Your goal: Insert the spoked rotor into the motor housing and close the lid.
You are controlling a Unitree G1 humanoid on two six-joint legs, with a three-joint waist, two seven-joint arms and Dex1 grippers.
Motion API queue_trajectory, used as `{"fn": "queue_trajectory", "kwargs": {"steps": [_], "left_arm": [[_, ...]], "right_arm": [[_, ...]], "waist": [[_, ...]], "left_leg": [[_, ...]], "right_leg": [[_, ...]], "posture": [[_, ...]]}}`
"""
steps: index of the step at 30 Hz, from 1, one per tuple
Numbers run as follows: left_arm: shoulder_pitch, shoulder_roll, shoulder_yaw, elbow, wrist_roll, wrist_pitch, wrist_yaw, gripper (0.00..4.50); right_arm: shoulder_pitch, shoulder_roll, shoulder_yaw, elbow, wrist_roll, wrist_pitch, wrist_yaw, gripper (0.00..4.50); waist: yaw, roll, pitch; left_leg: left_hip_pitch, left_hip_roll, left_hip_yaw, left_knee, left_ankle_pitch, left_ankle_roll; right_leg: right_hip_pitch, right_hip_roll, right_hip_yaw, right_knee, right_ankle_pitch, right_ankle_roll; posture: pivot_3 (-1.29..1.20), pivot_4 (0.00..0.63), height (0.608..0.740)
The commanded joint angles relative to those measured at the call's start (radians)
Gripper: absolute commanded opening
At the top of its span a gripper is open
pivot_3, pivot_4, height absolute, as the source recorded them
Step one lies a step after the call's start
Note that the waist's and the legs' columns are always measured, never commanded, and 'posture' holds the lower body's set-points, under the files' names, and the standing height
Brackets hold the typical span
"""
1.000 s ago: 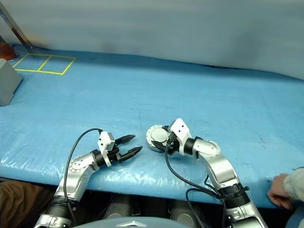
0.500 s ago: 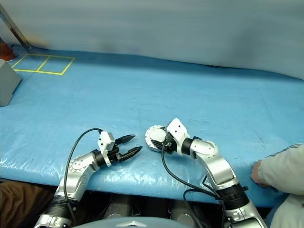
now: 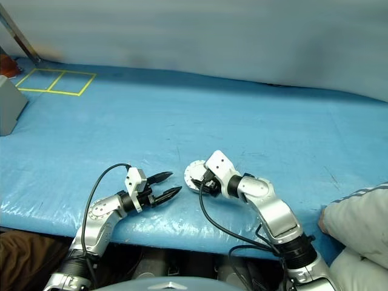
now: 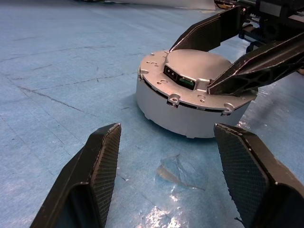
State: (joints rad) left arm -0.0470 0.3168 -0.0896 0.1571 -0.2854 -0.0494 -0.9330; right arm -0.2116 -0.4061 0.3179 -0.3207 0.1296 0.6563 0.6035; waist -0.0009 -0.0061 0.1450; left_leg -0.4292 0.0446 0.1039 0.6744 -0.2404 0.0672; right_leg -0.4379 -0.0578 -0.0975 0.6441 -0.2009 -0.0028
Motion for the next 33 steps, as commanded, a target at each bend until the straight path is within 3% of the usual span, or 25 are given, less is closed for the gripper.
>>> {"fn": "queue_trajectory", "kwargs": {"steps": [1, 18, 26, 33], "left_arm": [[-0.009, -0.002, -0.003, -0.005, -0.001, -0.012, 0.0, 3.28], [-0.004, 0.002, -0.004, -0.013, -0.003, -0.005, -0.002, 3.28], [-0.002, 0.0, -0.006, -0.015, -0.004, -0.002, -0.002, 3.28], [-0.004, -0.002, -0.007, -0.014, -0.004, -0.001, -0.001, 3.28]], "right_arm": [[0.021, -0.022, 0.04, 0.041, -0.028, 0.075, -0.009, 3.02], [0.012, 0.005, -0.034, 0.077, 0.015, 0.101, -0.037, 3.02], [0.009, -0.062, 0.018, 0.093, -0.064, 0.091, -0.064, 3.02], [0.003, -0.054, 0.029, 0.094, -0.065, 0.122, -0.093, 3.02]], "waist": [[0.0, 0.0, -0.001], [-0.001, -0.001, -0.003], [0.0, -0.001, -0.004], [0.005, -0.001, -0.004]], "left_leg": [[0.0, 0.0, 0.0, 0.0, 0.0, 0.0], [0.002, 0.0, 0.0, 0.0, -0.002, -0.004], [0.002, 0.0, 0.0, 0.0, -0.002, -0.004], [0.003, 0.0, 0.0, 0.0, -0.003, -0.004]], "right_leg": [[0.0, 0.0, 0.0, 0.0, 0.0, 0.0], [0.002, -0.001, 0.0, 0.0, 0.0, 0.0], [0.002, -0.002, 0.0, 0.0, 0.0, 0.0], [0.003, -0.004, -0.002, -0.001, 0.0, 0.001]], "posture": [[0.0, 0.15, 0.74], [0.0, 0.15, 0.74], [0.0, 0.15, 0.74], [0.0, 0.15, 0.74]]}}
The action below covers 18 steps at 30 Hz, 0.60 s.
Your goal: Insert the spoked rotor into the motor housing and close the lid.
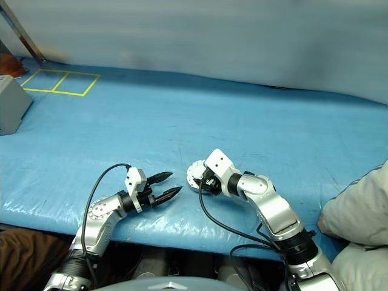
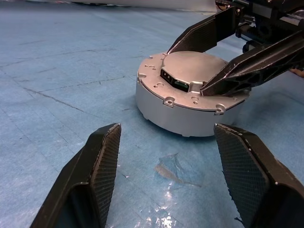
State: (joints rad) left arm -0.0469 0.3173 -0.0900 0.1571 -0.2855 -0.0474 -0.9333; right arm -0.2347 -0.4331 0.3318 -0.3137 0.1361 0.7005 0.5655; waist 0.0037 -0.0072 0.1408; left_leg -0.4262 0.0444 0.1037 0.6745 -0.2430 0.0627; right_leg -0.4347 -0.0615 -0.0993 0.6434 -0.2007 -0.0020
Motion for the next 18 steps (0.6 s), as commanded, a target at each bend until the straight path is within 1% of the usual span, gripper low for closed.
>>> {"fn": "queue_trajectory", "kwargs": {"steps": [1, 4, 7, 11, 13, 15, 18], "left_arm": [[-0.005, -0.003, -0.006, -0.013, -0.004, -0.004, -0.001, 3.28], [-0.009, -0.011, 0.0, -0.014, -0.008, -0.009, 0.008, 3.28], [-0.02, -0.052, 0.043, -0.038, -0.079, 0.015, 0.033, 3.28], [-0.042, -0.065, 0.057, -0.044, -0.111, 0.038, 0.035, 3.28], [-0.053, -0.065, 0.052, -0.038, -0.118, 0.051, 0.026, 2.9], [-0.062, -0.067, 0.044, -0.031, -0.107, 0.05, 0.026, 2.41], [-0.085, -0.063, 0.005, 0.004, -0.047, 0.045, 0.034, 1.32]], "right_arm": [[0.025, -0.03, 0.024, 0.092, -0.08, 0.08, -0.061, 3.02], [0.026, -0.034, 0.028, 0.1, -0.081, 0.082, -0.066, 3.02], [0.03, -0.036, 0.018, 0.098, -0.069, 0.084, -0.064, 3.02], [0.031, -0.034, 0.01, 0.095, -0.061, 0.084, -0.063, 3.02], [0.031, -0.032, 0.011, 0.094, -0.059, 0.085, -0.062, 3.02], [0.032, -0.031, 0.011, 0.093, -0.058, 0.085, -0.063, 3.02], [0.033, -0.03, 0.01, 0.093, -0.057, 0.083, -0.063, 3.02]], "waist": [[0.0, 0.0, 0.0], [0.0, 0.0, 0.0], [0.0, 0.0, 0.0], [0.0, 0.0, -0.001], [0.0, 0.0, -0.001], [0.0, 0.0, -0.001], [0.001, 0.0, -0.001]], "left_leg": [[0.0, 0.0, 0.0, 0.0, 0.0, 0.0], [0.0, 0.0, 0.0, 0.0, 0.0, 0.0], [0.0, 0.0, 0.0, 0.0, 0.0, 0.0], [0.0, 0.0, 0.0, 0.0, 0.0, 0.0], [0.0, 0.0, 0.0, 0.0, 0.0, 0.0], [0.0, 0.0, 0.0, 0.0, 0.0, 0.0], [0.0, 0.0, 0.0, 0.0, 0.0, 0.0]], "right_leg": [[0.0, 0.0, 0.0, 0.0, 0.0, 0.0], [0.0, -0.001, 0.0, 0.0, 0.0, 0.0], [0.0, -0.001, 0.0, 0.0, 0.0, 0.0], [0.0, -0.001, -0.001, 0.0, 0.0, 0.0], [0.0, -0.001, -0.001, 0.0, 0.0, 0.0], [0.0, -0.001, -0.002, 0.0, 0.0, 0.0], [0.001, -0.001, -0.002, -0.001, 0.0, 0.0]], "posture": [[0.0, 0.15, 0.74], [0.0, 0.15, 0.74], [0.0, 0.15, 0.74], [0.0, 0.15, 0.74], [0.0, 0.15, 0.74], [0.0, 0.15, 0.74], [0.0, 0.15, 0.74]]}}
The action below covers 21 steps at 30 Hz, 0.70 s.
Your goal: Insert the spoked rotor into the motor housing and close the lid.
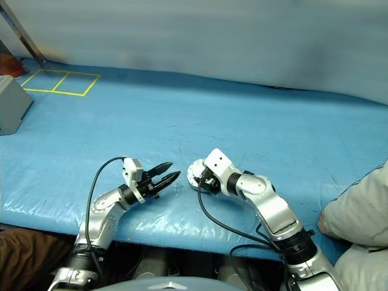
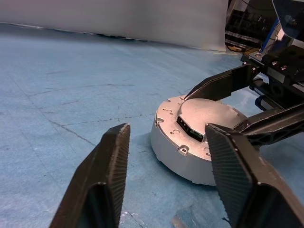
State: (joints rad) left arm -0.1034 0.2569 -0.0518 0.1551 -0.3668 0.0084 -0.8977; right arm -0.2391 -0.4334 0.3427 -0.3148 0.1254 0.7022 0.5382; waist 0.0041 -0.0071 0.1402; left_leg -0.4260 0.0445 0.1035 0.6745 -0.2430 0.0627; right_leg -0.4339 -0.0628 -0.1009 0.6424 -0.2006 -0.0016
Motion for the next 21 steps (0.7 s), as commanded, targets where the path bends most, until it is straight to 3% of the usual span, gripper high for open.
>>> {"fn": "queue_trajectory", "kwargs": {"steps": [1, 4, 12, 21], "left_arm": [[-0.034, -0.003, -0.046, 0.013, 0.046, -0.012, -0.005, 1.0], [-0.051, -0.012, -0.065, 0.025, 0.058, -0.009, -0.007, 0.03], [-0.108, 0.001, -0.131, 0.112, 0.189, -0.04, 0.038, 0.03], [-0.113, -0.029, -0.146, 0.127, 0.186, -0.048, 0.029, 0.03]], "right_arm": [[0.038, -0.029, -0.002, 0.093, -0.046, 0.082, -0.036, 3.02], [0.041, -0.027, -0.004, 0.091, -0.046, 0.081, -0.038, 3.02], [0.049, -0.024, -0.009, 0.084, -0.043, 0.078, -0.042, 3.02], [0.059, -0.017, -0.016, 0.067, -0.028, 0.077, -0.037, 3.02]], "waist": [[0.001, 0.0, 0.0], [0.001, 0.0, 0.0], [0.006, 0.0, 0.0], [0.011, 0.001, -0.001]], "left_leg": [[0.0, 0.0, 0.0, 0.0, 0.0, 0.0], [0.0, 0.0, 0.0, 0.0, 0.0, 0.0], [0.0, 0.0, 0.0, 0.0, 0.0, 0.0], [0.0, 0.0, -0.001, 0.0, 0.0, 0.0]], "right_leg": [[0.0, 0.0, 0.0, 0.0, 0.0, 0.0], [0.0, 0.0, 0.0, 0.0, 0.0, 0.0], [0.0, 0.0, 0.0, 0.0, 0.0, 0.0], [0.0, -0.002, -0.001, -0.001, 0.0, 0.0]], "posture": [[0.0, 0.15, 0.74], [0.0, 0.15, 0.74], [0.0, 0.15, 0.74], [0.0, 0.15, 0.74]]}}
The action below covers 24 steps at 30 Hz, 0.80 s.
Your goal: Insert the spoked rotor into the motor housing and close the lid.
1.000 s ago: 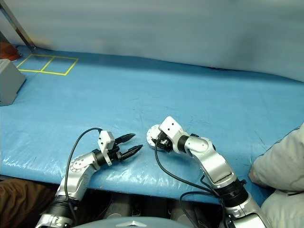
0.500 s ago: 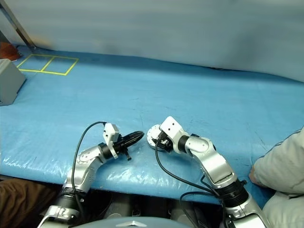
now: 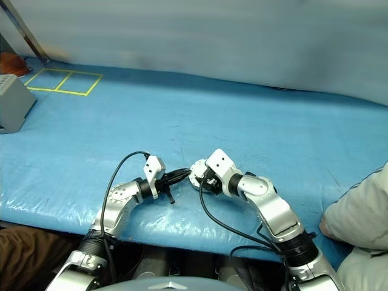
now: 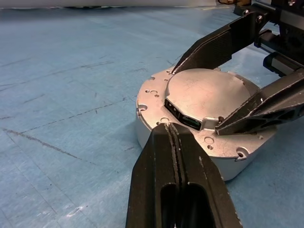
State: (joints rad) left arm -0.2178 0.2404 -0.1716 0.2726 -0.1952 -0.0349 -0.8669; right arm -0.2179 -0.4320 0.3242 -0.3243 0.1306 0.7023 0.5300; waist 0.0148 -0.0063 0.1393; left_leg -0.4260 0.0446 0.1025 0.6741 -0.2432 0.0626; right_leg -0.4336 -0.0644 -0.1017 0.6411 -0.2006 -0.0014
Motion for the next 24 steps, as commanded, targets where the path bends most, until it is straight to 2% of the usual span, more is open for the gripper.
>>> {"fn": "queue_trajectory", "kwargs": {"steps": [1, 11, 24], "left_arm": [[0.004, -0.02, -0.025, 0.006, 0.004, -0.005, -0.007, 0.03], [0.019, -0.066, -0.029, -0.028, -0.054, 0.009, -0.048, 0.03], [0.014, -0.058, -0.061, -0.023, -0.015, 0.037, -0.055, 0.03]], "right_arm": [[0.039, -0.018, 0.003, 0.076, -0.033, 0.077, -0.028, 3.02], [0.036, -0.015, 0.011, 0.078, -0.032, 0.076, -0.022, 3.02], [0.037, -0.008, 0.014, 0.078, -0.031, 0.077, -0.019, 3.02]], "waist": [[0.0, 0.0, 0.0], [0.001, 0.0, 0.0], [0.0, 0.001, -0.001]], "left_leg": [[0.0, 0.0, 0.0, 0.0, 0.0, 0.0], [0.0, 0.0, 0.0, -0.004, 0.0, 0.0], [0.0, 0.0, -0.001, -0.008, 0.0, 0.0]], "right_leg": [[0.0, 0.0, 0.0, 0.0, 0.0, 0.0], [0.001, -0.001, -0.002, -0.006, 0.0, 0.0], [0.003, -0.004, -0.011, -0.013, 0.002, 0.003]], "posture": [[0.0, 0.15, 0.74], [0.0, 0.15, 0.74], [0.0, 0.15, 0.74]]}}
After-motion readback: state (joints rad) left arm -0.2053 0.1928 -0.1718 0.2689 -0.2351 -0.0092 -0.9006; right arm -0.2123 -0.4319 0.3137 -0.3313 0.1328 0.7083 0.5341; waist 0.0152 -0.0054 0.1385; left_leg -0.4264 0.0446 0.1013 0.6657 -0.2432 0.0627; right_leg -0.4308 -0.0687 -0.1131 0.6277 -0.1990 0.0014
